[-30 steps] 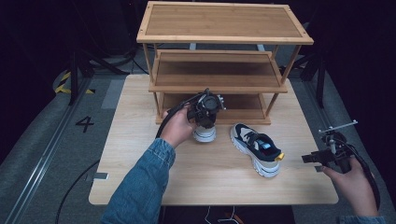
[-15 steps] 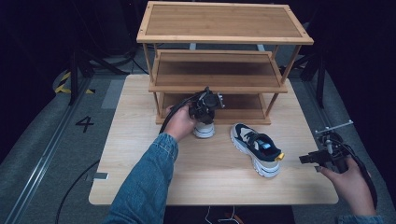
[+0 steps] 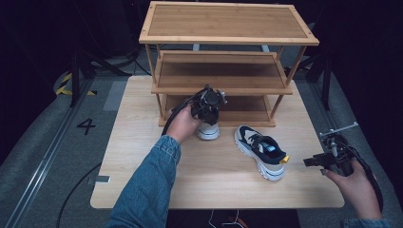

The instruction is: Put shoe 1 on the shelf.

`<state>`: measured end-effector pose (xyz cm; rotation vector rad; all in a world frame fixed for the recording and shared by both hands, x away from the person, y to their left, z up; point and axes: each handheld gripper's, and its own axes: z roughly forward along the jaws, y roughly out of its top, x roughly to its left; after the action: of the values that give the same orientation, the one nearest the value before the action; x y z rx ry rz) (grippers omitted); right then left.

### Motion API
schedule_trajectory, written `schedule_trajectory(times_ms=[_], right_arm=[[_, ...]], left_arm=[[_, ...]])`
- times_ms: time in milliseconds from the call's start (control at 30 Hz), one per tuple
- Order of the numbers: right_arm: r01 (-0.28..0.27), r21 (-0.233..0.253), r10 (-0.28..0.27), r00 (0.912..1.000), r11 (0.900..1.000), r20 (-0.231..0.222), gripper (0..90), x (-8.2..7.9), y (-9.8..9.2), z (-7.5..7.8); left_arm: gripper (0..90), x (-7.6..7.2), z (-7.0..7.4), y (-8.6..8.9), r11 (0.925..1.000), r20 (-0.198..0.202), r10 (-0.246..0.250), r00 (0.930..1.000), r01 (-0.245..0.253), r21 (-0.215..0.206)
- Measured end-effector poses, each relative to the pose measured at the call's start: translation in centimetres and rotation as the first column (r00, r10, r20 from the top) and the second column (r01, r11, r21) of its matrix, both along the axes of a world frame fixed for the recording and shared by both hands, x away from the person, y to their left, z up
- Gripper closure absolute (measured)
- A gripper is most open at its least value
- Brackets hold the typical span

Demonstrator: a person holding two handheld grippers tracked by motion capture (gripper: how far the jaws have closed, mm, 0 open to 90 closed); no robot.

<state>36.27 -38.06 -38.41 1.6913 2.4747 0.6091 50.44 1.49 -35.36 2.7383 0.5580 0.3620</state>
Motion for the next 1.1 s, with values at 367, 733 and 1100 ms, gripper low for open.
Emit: schedule_trajectory(times_ms=[367, 733, 1100], right_arm=[[-0.024, 0.005, 0.024, 0.9997, 1.0, -0.005, 47.0, 1.1, 0.9, -0.1], [-0.063, 0.003, 0.063, 0.998, 0.998, 0.003, 46.8, 2.1, 2.3, 0.1], [-0.053, 0.001, 0.053, 0.9986, 0.999, 0.002, 47.0, 1.9, 1.9, 0.0]], left_arm=[[45.7, -3.2, 3.0, 1.9, 0.9925, 0.034, 0.066, 0.9973, -0.062, -0.105], [71.1, -5.9, 2.4, 2.8, 0.96, -0.113, 0.206, 0.9721, -0.223, -0.17], [83.1, -4.6, -2.1, 1.7, 0.9257, -0.2, 0.317, 0.9271, -0.348, -0.147]])
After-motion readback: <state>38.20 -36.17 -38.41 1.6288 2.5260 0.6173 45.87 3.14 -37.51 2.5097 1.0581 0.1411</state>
